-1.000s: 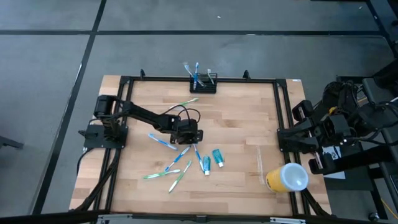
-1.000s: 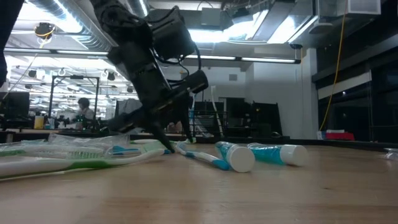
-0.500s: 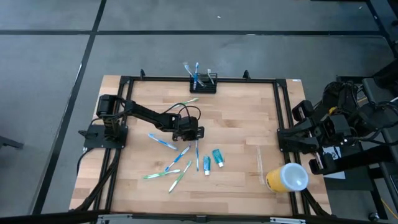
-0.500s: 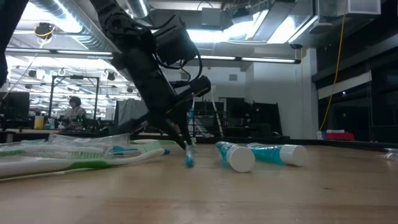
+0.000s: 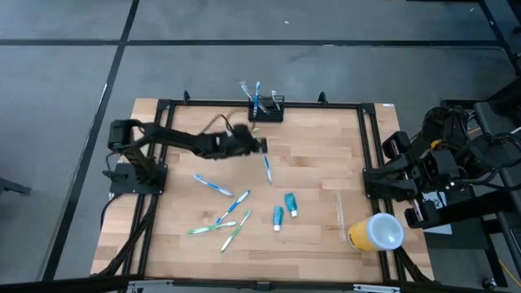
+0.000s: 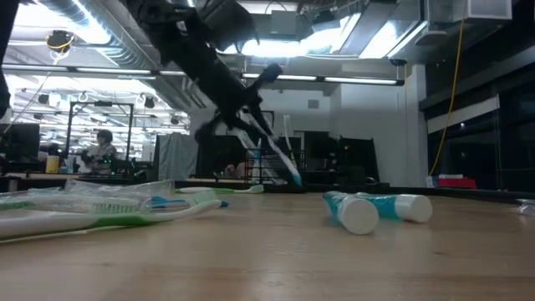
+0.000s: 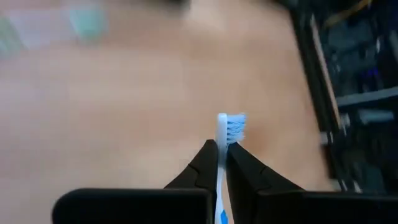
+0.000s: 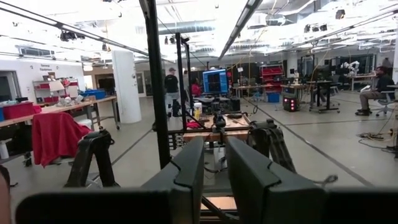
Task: Pick & Place toothbrushing station
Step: Put the blue toothbrush into the wire organizer
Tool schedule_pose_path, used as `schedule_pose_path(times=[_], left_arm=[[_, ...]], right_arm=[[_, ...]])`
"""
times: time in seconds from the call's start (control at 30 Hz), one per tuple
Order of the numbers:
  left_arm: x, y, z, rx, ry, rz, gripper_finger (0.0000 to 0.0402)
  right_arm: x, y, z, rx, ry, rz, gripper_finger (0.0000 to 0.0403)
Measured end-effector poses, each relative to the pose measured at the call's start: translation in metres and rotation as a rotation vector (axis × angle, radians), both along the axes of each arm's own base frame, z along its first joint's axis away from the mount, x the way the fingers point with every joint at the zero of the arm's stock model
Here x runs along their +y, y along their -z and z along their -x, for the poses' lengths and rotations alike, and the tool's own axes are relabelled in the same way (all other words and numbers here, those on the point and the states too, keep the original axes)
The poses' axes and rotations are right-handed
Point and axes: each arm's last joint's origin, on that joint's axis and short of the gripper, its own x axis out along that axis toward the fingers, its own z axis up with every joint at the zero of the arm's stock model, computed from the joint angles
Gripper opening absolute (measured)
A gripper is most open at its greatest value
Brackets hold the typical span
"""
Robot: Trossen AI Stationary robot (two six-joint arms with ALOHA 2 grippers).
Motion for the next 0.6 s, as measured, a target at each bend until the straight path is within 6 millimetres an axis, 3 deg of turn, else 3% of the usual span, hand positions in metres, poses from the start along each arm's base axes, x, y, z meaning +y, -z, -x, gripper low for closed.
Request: schedule_pose_path(times=[0.33, 0.47, 0.6], left_arm=[[0.080, -0.077, 0.049, 0.079, -0.335, -0.567, 0.0008], [0.110, -0.091, 0.064, 0.060, -0.381, -0.675, 0.0008], [0.130, -0.092, 0.075, 0.066, -0.385, -0.692, 0.0008]], right_arm=[[0.000, 0.000, 0.000, -0.001, 0.004, 0.005, 0.0070], [-0.001, 0.000, 0.000, 0.005, 0.027, 0.001, 0.0070], [-0.002, -0.001, 0.000, 0.001, 0.036, -0.001, 0.0070]])
